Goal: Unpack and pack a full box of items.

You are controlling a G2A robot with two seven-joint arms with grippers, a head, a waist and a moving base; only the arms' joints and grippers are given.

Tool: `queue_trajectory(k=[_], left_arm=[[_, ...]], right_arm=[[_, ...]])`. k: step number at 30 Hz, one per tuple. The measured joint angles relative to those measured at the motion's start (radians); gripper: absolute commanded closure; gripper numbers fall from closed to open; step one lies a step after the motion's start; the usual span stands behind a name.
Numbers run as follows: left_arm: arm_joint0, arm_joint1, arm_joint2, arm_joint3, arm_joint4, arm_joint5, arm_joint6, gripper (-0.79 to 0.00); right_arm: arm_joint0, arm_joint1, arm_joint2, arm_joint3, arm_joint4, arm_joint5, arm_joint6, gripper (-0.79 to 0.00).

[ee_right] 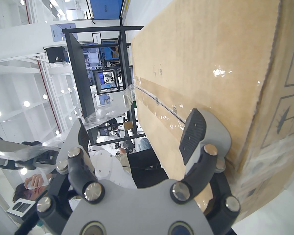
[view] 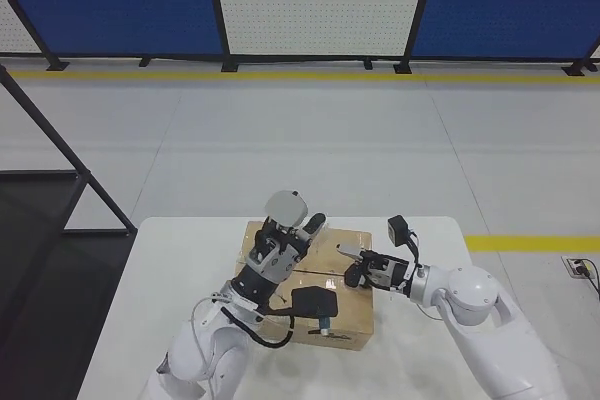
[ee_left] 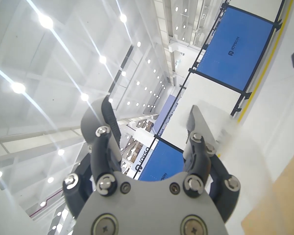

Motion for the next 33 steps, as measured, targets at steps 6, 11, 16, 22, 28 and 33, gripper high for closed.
queue_trajectory(k=[6,11,16,22,28,33], left_arm=[[-0.015,0.008,-0.075,-0.126,-0.082,-0.114,0.012,-0.619],[-0.007,0.014,-0.124,-0.202,-0.095,-0.144,0.002,-0.619],[0.057,0.023,-0.181,-0.263,-0.105,-0.122,0.032,-0.616],[0.207,0.039,-0.286,-0.318,-0.067,-0.032,0.113,-0.619],[0.381,0.051,-0.406,-0.337,-0.084,0.078,0.212,-0.622],[0.487,0.057,-0.485,-0.315,-0.129,0.15,0.274,-0.619]], right_arm=[[-0.005,0.001,0.002,0.002,0.005,-0.007,0.001,-0.785],[-0.005,0.001,0.001,0.003,0.006,-0.014,0.006,-0.785],[-0.003,0.001,0.0,0.003,0.004,-0.018,0.007,-0.785],[0.001,0.0,-0.006,-0.007,-0.004,-0.012,0.007,-0.785],[0.007,0.001,-0.011,-0.017,-0.02,0.001,0.004,-0.785],[0.01,0.002,-0.011,-0.024,-0.035,0.02,0.001,-0.785]])
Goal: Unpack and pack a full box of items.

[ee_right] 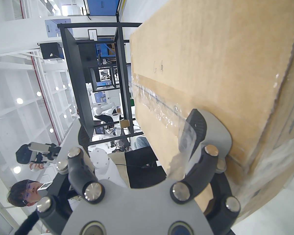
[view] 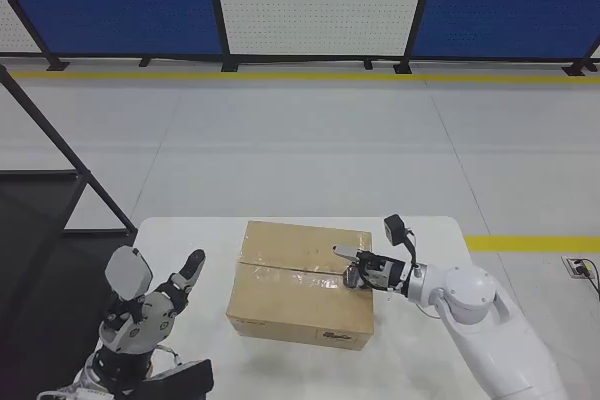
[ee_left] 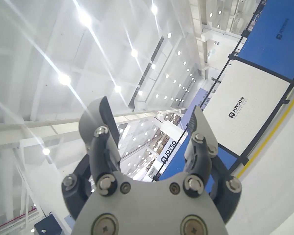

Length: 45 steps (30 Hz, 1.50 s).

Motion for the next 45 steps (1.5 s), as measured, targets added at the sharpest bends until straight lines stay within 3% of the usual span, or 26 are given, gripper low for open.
queue_trajectory(k=[11,23,45], left_arm=[[0.099,0.005,-0.027,0.149,-0.035,0.094,0.086,-0.613],[0.045,0.005,0.04,0.327,-0.006,0.113,0.046,-0.61],[0.017,0.014,0.062,0.379,-0.028,0.103,0.039,-0.6]], right_arm=[[-0.02,0.014,0.032,-0.047,-0.041,0.056,-0.001,-0.785],[-0.036,0.024,0.038,-0.063,-0.081,0.095,0.015,-0.785],[-0.057,0.04,0.029,-0.177,-0.18,0.161,0.029,-0.785]])
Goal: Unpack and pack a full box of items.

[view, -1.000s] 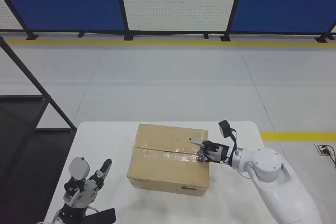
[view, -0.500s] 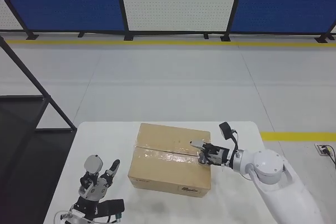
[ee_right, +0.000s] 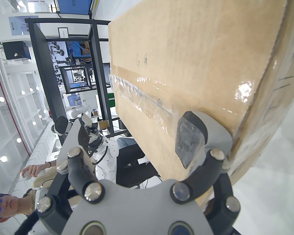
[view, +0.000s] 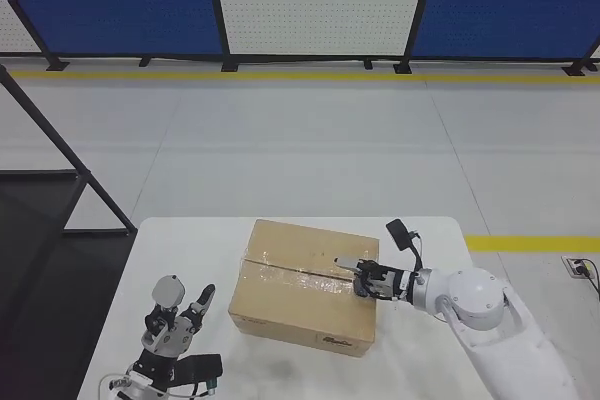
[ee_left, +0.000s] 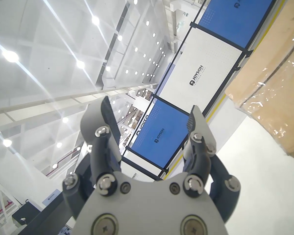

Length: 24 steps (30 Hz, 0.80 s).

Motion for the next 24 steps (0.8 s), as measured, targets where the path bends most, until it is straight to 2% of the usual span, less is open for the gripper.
queue_trajectory(k=[16,17,20,21,24], left_arm=[[-0.006,0.007,0.004,0.008,-0.014,0.0,0.005,-0.594],[-0.007,0.008,0.004,0.009,-0.014,0.0,0.005,-0.597],[-0.008,0.009,0.002,0.009,-0.018,-0.001,0.005,-0.597],[-0.008,0.009,0.002,0.009,-0.019,-0.002,0.005,-0.597],[-0.012,0.011,0.002,0.01,-0.022,-0.005,0.006,-0.594]], right_arm=[[-0.031,0.007,0.022,-0.063,0.01,0.0,-0.038,-0.785],[-0.03,0.007,0.021,-0.063,0.008,0.003,-0.037,-0.733],[-0.026,0.009,0.019,-0.065,-0.002,0.019,-0.033,-0.511],[-0.025,0.009,0.019,-0.067,-0.005,0.024,-0.032,-0.385],[-0.025,0.011,0.021,-0.073,-0.014,0.038,-0.032,-0.289]])
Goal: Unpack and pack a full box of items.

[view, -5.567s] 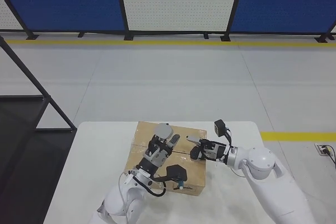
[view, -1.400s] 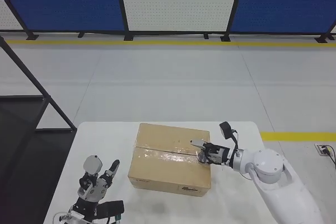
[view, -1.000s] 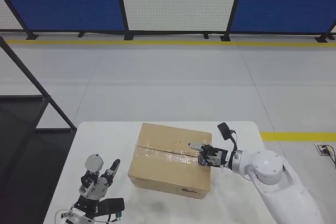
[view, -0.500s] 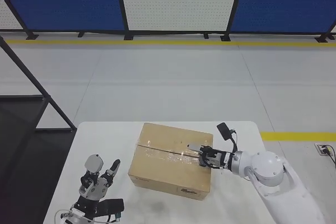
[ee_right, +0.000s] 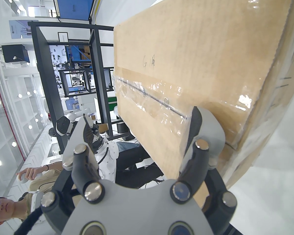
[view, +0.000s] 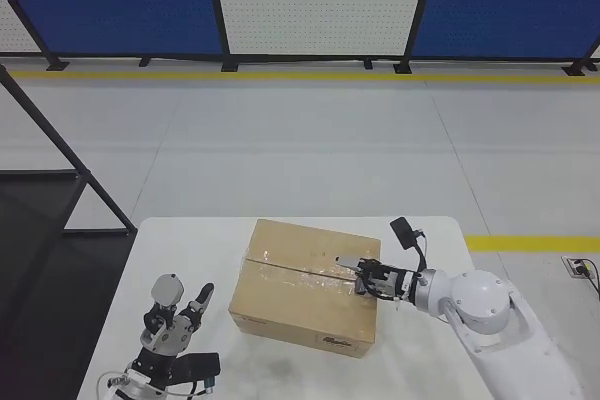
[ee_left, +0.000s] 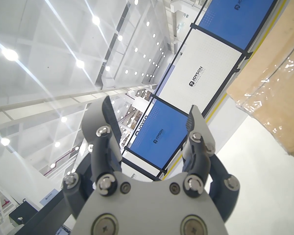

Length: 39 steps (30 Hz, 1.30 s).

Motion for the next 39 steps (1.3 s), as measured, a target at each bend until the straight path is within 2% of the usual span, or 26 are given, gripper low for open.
queue_trajectory(k=[6,7,12,15,16,17,19,20,21,23,39], left_arm=[[-0.007,0.003,0.003,0.001,-0.004,-0.004,0.003,-0.594],[-0.008,0.003,0.003,0.001,-0.005,-0.006,0.004,-0.597],[-0.01,0.005,0.002,-0.001,-0.009,-0.008,0.006,-0.597],[-0.011,0.007,0.002,0.0,-0.01,-0.01,0.006,-0.594],[-0.012,0.007,0.002,0.0,-0.01,-0.011,0.006,-0.591],[-0.013,0.008,0.003,0.001,-0.01,-0.011,0.006,-0.597],[-0.016,0.009,0.003,0.003,-0.01,-0.013,0.005,-0.591],[-0.017,0.009,0.003,0.003,-0.011,-0.013,0.005,-0.591],[-0.018,0.009,0.003,0.004,-0.011,-0.014,0.005,-0.588],[-0.02,0.01,0.003,0.005,-0.012,-0.014,0.005,-0.588],[-0.037,0.016,0.008,0.025,-0.022,-0.02,0.007,-0.588]], right_arm=[[-0.004,0.004,0.003,-0.017,-0.02,0.031,-0.004,-0.077],[-0.004,0.005,0.003,-0.02,-0.023,0.035,-0.004,-0.062],[-0.007,0.008,0.009,-0.034,-0.029,0.046,-0.004,-0.046],[-0.009,0.009,0.012,-0.042,-0.033,0.055,-0.008,-0.074],[-0.01,0.01,0.013,-0.045,-0.034,0.058,-0.01,-0.102],[-0.011,0.011,0.014,-0.047,-0.035,0.06,-0.011,-0.166],[-0.013,0.012,0.016,-0.053,-0.038,0.064,-0.012,-0.345],[-0.014,0.012,0.016,-0.055,-0.04,0.066,-0.012,-0.372],[-0.015,0.013,0.017,-0.058,-0.042,0.067,-0.012,-0.456],[-0.018,0.015,0.017,-0.065,-0.05,0.07,-0.012,-0.785],[-0.121,0.034,0.034,-0.218,-0.197,-0.003,-0.081,-0.785]])
